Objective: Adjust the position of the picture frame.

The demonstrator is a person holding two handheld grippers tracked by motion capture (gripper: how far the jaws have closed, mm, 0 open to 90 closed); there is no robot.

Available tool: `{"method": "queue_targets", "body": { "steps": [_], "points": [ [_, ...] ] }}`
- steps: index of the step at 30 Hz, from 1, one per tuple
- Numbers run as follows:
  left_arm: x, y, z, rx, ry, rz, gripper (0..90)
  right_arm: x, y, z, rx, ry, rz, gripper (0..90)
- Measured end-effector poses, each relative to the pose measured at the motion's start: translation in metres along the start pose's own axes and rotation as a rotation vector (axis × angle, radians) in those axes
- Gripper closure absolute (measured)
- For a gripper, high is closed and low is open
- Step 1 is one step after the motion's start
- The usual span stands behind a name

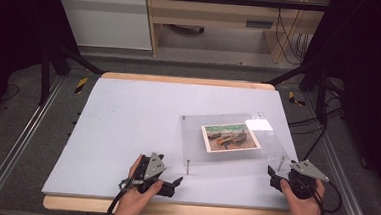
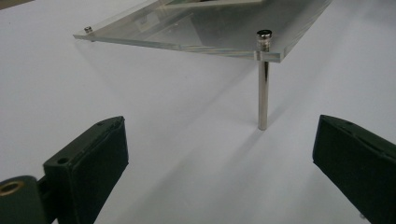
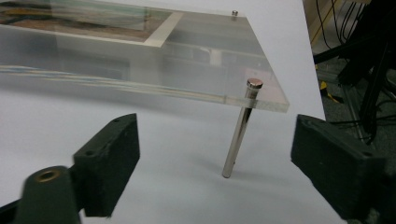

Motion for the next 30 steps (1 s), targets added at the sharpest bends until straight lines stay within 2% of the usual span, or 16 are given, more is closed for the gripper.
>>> {"method": "queue_targets", "body": {
  "steps": [2, 5, 7, 10, 16, 19, 24, 30],
  "points": [
    [-0.001, 0.001, 0.0, 0.006, 0.0, -0.007, 3.1, 0.002, -0.003, -0.002, 0.019, -0.008, 0.018, 12.2],
    [-0.001, 0.001, 0.0, 0.012, 0.002, -0.011, 3.5, 0.002, -0.004, -0.003, 0.009, -0.009, 0.025, 13.3],
    [-0.002, 0.002, 0.0, 0.019, 0.005, -0.02, 3.8, 0.001, -0.006, -0.004, -0.008, -0.015, 0.02, 17.1],
    [-0.004, 0.004, -0.001, 0.036, 0.013, -0.026, 4.1, 0.0, -0.01, -0.004, -0.007, -0.012, 0.017, 20.4],
    [-0.006, 0.006, -0.001, 0.036, 0.019, -0.055, 4.1, -0.004, -0.016, -0.005, -0.021, -0.019, 0.013, 27.7],
    [-0.007, 0.006, -0.001, 0.038, 0.024, -0.066, 4.1, -0.007, -0.021, -0.006, -0.044, -0.057, 0.001, 32.6],
    [-0.008, 0.007, -0.002, 0.053, 0.045, -0.063, 4.7, -0.007, -0.023, -0.009, -0.054, -0.061, 0.005, 39.5],
    [-0.008, 0.007, -0.003, 0.05, 0.041, -0.066, 5.2, -0.006, -0.024, -0.014, -0.07, -0.076, 0.01, 48.4]
  ]
}}
Point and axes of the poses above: each handheld gripper's, and its own axes: y roughly backward along the jaws, x roughly out of its underside, z roughly to its left, the point moved 3 cm from there along -y, roughly forward along the jaws, and after that the axes turned 15 degrees about -y, right-handed, at the moved point
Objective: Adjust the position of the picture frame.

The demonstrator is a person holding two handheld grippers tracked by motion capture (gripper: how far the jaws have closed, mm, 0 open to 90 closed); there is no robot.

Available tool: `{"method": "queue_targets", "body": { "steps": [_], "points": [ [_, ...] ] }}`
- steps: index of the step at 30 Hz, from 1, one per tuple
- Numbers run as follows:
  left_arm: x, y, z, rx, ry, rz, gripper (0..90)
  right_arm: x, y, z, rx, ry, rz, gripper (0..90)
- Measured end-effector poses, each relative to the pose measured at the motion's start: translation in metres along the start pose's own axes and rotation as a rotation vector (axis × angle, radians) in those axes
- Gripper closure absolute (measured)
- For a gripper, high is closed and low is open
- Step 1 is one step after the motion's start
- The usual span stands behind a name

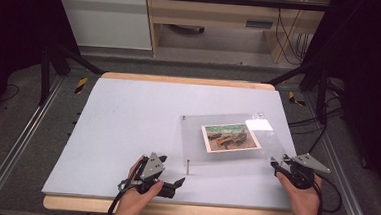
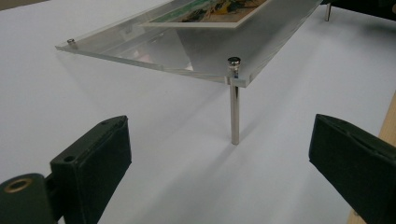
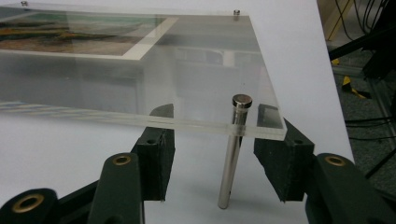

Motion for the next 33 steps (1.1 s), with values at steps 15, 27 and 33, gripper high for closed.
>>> {"method": "queue_targets", "body": {
  "steps": [15, 27, 33],
  "points": [
    [-0.002, 0.0, -0.001, 0.001, -0.006, -0.013, 5.8, -0.002, -0.002, -0.008, -0.075, -0.024, -0.041, 74.8],
    [-0.006, -0.008, -0.004, 0.048, 0.045, -0.059, 12.9, -0.012, 0.004, -0.009, -0.088, -0.076, -0.089, 84.6],
    [-0.011, -0.02, 0.0, 0.052, 0.125, -0.075, 31.5, -0.016, 0.007, -0.007, -0.094, -0.111, -0.087, 84.2]
  ]
}}
Point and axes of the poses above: each handheld gripper's, and its own axes: y roughly backward along the jaws, x roughly out of its underside, z roughly to its left, the point moved 3 cm from there along -y, roughly forward along the jaws, and after that the axes turned 15 degrees about -y, right-handed, at the moved point
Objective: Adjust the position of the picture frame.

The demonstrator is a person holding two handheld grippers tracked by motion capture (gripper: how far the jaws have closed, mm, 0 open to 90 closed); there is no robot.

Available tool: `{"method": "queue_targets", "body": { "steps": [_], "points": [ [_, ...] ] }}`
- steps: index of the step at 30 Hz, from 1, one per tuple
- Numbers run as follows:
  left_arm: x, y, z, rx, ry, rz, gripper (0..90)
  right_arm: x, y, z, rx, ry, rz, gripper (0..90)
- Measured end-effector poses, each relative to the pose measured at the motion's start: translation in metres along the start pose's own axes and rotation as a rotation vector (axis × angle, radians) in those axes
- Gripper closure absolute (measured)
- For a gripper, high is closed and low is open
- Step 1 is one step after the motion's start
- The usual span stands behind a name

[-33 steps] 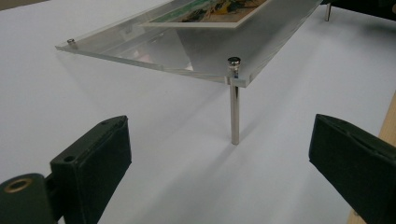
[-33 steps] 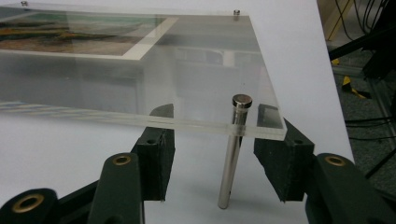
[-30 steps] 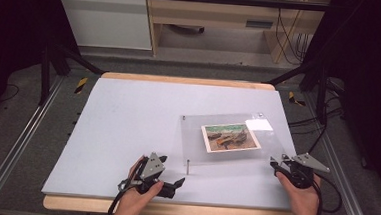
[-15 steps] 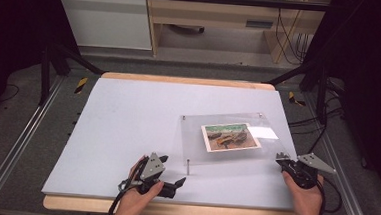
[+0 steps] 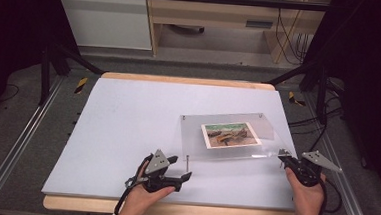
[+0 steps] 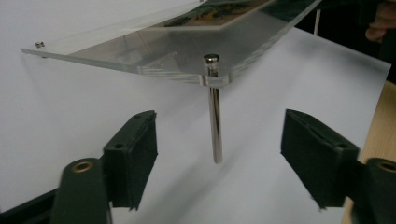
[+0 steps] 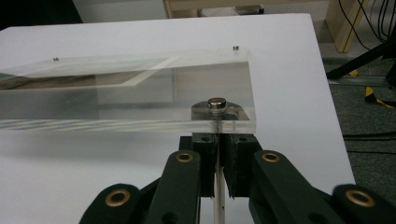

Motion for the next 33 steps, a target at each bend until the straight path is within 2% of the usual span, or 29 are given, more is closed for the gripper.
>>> {"method": "queue_targets", "body": {
  "steps": [4, 9, 10, 12, 14, 17, 24, 26, 27, 29, 31, 33],
  "points": [
    [-0.001, -0.007, 0.005, -0.006, 0.043, -0.017, 56.7, -0.002, 0.001, 0.002, -0.006, -0.012, -0.002, 84.1],
    [0.001, -0.011, 0.007, 0.008, 0.067, -0.033, 70.0, -0.003, 0.002, 0.002, -0.01, -0.012, -0.002, 84.1],
    [0.0, -0.012, 0.008, 0.007, 0.078, -0.044, 72.7, -0.002, 0.002, 0.002, -0.01, -0.011, -0.001, 84.1],
    [-0.001, -0.014, 0.009, 0.034, 0.119, -0.074, 77.8, -0.002, 0.002, 0.002, -0.01, -0.01, 0.0, 84.1],
    [-0.001, -0.015, 0.008, 0.039, 0.122, -0.081, 82.8, -0.002, 0.002, 0.002, -0.012, -0.012, -0.003, 84.1],
    [-0.003, -0.014, 0.007, 0.03, 0.14, -0.092, 84.0, -0.002, 0.002, 0.002, -0.013, -0.008, 0.004, 84.2],
    [-0.003, -0.014, 0.006, 0.019, 0.13, -0.077, 84.3, -0.001, 0.0, 0.001, -0.012, 0.007, 0.004, 80.9],
    [-0.003, -0.013, 0.006, 0.019, 0.129, -0.075, 84.3, 0.0, -0.001, 0.002, -0.004, 0.02, 0.007, 78.2],
    [-0.003, -0.013, 0.006, 0.019, 0.123, -0.071, 84.3, -0.001, -0.001, 0.002, 0.024, 0.032, -0.001, 75.4],
    [-0.003, -0.013, 0.006, 0.019, 0.12, -0.07, 84.3, -0.001, -0.001, 0.002, 0.029, 0.042, -0.006, 76.6],
    [-0.004, -0.012, 0.006, 0.017, 0.119, -0.069, 84.3, -0.002, 0.001, 0.003, 0.013, 0.044, -0.009, 84.6],
    [-0.005, -0.012, 0.006, 0.009, 0.106, -0.065, 84.2, -0.002, 0.001, 0.004, 0.015, 0.045, -0.006, 84.9]
  ]
}}
Point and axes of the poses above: each handheld gripper's, and its own axes: y roughly backward along the jaws, x roughly out of its underside, z roughly to its left, the point moved 3 cm from there along -y, roughly forward along the jaws, and after that the axes turned 15 degrees about -y, right-handed, at the moved point
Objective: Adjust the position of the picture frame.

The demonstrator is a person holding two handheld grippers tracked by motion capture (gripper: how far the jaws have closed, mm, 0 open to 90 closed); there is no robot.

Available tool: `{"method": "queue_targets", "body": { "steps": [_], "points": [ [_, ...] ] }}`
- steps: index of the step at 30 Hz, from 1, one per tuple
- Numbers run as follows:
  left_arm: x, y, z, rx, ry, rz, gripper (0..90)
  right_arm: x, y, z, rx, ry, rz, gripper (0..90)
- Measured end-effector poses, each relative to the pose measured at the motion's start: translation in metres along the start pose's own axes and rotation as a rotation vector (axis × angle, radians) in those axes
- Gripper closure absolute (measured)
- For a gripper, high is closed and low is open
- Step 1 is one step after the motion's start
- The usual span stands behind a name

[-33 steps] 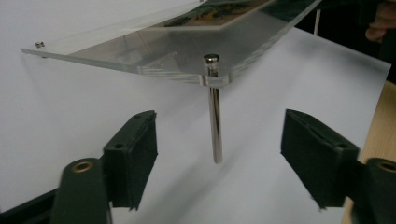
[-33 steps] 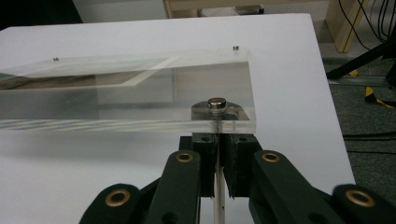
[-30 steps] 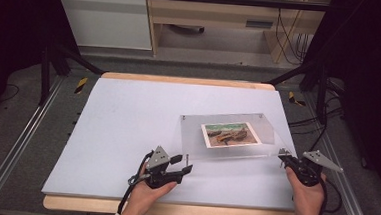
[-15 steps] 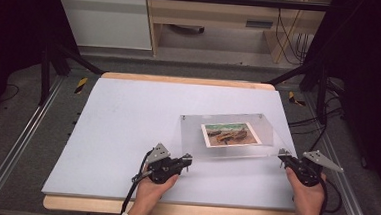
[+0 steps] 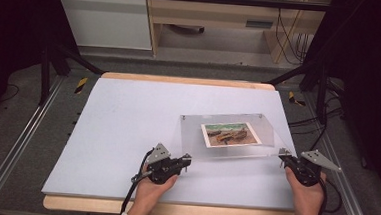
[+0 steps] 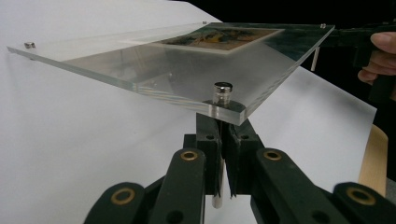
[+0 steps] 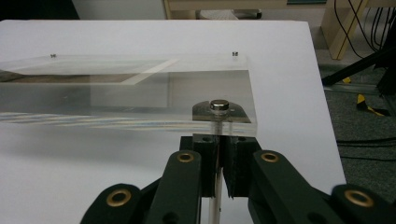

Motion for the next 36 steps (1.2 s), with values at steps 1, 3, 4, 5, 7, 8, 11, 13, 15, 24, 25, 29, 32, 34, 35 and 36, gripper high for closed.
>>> {"method": "queue_targets", "body": {
  "steps": [1, 3, 4, 5, 7, 8, 11, 13, 15, 24, 25, 29, 32, 34, 35, 36],
  "points": [
    [0.0, 0.0, 0.0, 0.0, 0.0, 0.0, 84.1, 0.0, 0.0, 0.0, 0.0, 0.0, 0.0, 84.9],
    [0.0, -0.001, 0.0, 0.006, 0.008, -0.005, 83.0, 0.0, 0.0, -0.001, -0.005, -0.004, 0.009, 85.0],
    [0.0, -0.001, 0.001, 0.008, 0.014, -0.007, 81.4, 0.001, 0.0, -0.001, -0.003, 0.0, 0.009, 85.0],
    [0.0, -0.001, 0.001, 0.008, 0.014, -0.007, 80.0, 0.001, 0.0, -0.001, -0.003, 0.0, 0.009, 85.0],
    [-0.001, -0.002, 0.002, -0.006, 0.013, -0.01, 75.5, 0.001, 0.0, -0.001, 0.002, 0.002, 0.019, 85.0],
    [-0.001, -0.002, 0.002, -0.006, 0.013, -0.01, 73.2, 0.001, 0.0, -0.001, 0.001, 0.002, 0.019, 85.0],
    [-0.003, -0.002, 0.001, -0.003, 0.024, -0.038, 76.7, 0.002, 0.0, -0.002, -0.003, 0.004, 0.022, 85.1],
    [-0.003, -0.002, -0.001, -0.007, 0.02, -0.041, 81.1, 0.002, 0.0, -0.002, -0.006, 0.004, 0.022, 85.1],
    [-0.004, -0.002, -0.002, -0.013, 0.02, -0.044, 83.1, 0.002, -0.001, -0.002, -0.007, 0.004, 0.019, 85.1],
    [-0.004, -0.001, 0.002, -0.009, 0.008, -0.021, 84.3, 0.002, -0.002, 0.0, -0.022, -0.007, 0.013, 80.4],
    [-0.004, -0.001, 0.002, -0.01, 0.0, -0.017, 84.3, 0.002, -0.002, 0.0, -0.015, -0.007, 0.012, 80.3],
    [-0.009, 0.003, 0.004, -0.019, -0.024, -0.008, 84.4, 0.0, 0.0, 0.002, -0.018, -0.012, 0.006, 85.0],
    [-0.015, 0.01, 0.01, -0.032, -0.029, -0.023, 84.3, -0.004, 0.004, 0.01, -0.026, -0.011, -0.01, 85.2],
    [-0.018, 0.015, 0.015, -0.038, -0.029, -0.031, 84.2, -0.006, 0.005, 0.017, -0.028, -0.015, -0.021, 85.2],
    [-0.019, 0.018, 0.017, -0.044, -0.026, -0.036, 84.1, -0.007, 0.005, 0.021, -0.023, -0.01, -0.024, 85.2],
    [-0.02, 0.022, 0.02, -0.047, -0.023, -0.044, 84.0, -0.008, 0.005, 0.026, -0.018, 0.001, -0.025, 85.3]
  ]
}}
Point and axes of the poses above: each handheld gripper's, and its own axes: y roughly backward along the jaws, x roughly out of its underside, z roughly to its left, the point moved 3 cm from there along -y, roughly forward along the jaws, and after that the axes turned 15 degrees about -y, right-handed, at the moved point
